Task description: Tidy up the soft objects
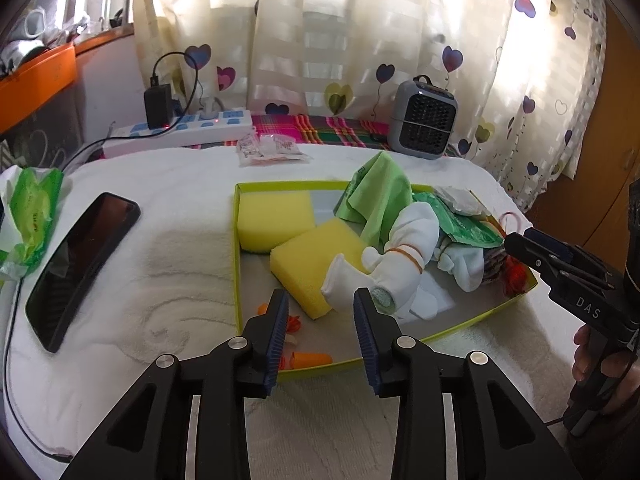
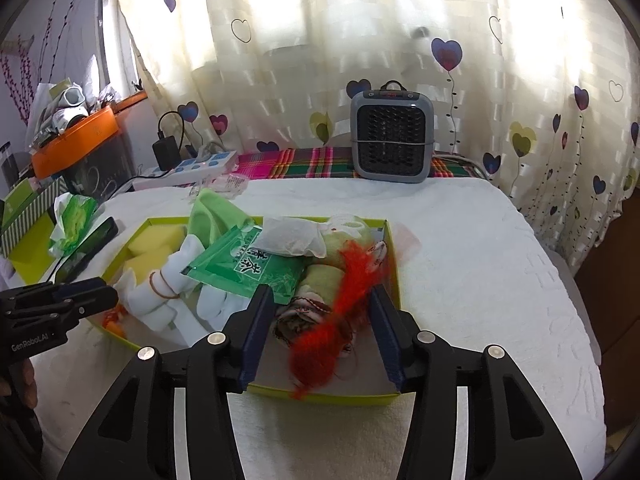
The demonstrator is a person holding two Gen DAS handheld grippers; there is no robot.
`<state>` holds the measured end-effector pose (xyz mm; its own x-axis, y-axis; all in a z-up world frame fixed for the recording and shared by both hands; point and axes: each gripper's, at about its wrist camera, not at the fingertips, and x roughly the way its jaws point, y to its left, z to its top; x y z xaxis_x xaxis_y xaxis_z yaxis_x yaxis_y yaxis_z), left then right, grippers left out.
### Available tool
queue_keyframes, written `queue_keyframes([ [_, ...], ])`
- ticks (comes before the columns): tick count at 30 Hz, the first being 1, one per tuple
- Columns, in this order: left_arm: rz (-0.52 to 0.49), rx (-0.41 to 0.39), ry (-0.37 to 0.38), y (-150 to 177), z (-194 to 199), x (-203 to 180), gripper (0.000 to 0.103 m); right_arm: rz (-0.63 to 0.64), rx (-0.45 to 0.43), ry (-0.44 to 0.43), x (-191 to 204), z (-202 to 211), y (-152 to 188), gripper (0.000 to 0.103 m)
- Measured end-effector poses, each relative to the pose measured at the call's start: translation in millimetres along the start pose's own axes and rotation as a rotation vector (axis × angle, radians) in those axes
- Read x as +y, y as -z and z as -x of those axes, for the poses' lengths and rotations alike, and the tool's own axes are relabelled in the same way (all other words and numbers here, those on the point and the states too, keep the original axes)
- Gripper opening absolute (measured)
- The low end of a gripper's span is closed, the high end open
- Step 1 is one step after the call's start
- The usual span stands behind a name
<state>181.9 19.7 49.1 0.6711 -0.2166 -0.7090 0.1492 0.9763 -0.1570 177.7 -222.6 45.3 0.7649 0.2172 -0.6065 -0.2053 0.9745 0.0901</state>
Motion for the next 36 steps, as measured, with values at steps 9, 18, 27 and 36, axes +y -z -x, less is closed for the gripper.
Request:
queue_keyframes([
  [9, 0.001, -0.004, -0.001, 1, 4, -1, 0.036, 0.004, -0.014, -0.003, 3, 5, 1, 0.053],
  [18, 0.0, -0.012, -0.011, 5, 13, -4, 0.038, -0.005, -0.025, -0.001, 2, 13, 4, 0.054],
  [27, -0.009, -0.02, -0.025, 14, 26, -11, 0.041, -0.002, -0.037, -0.002, 7, 26, 10, 0.054],
  [36, -0.021, -0.02, -0.05, 26, 37, -20, 0.041, 0.003, -0.036, -0.014, 14, 39, 21, 0.054],
])
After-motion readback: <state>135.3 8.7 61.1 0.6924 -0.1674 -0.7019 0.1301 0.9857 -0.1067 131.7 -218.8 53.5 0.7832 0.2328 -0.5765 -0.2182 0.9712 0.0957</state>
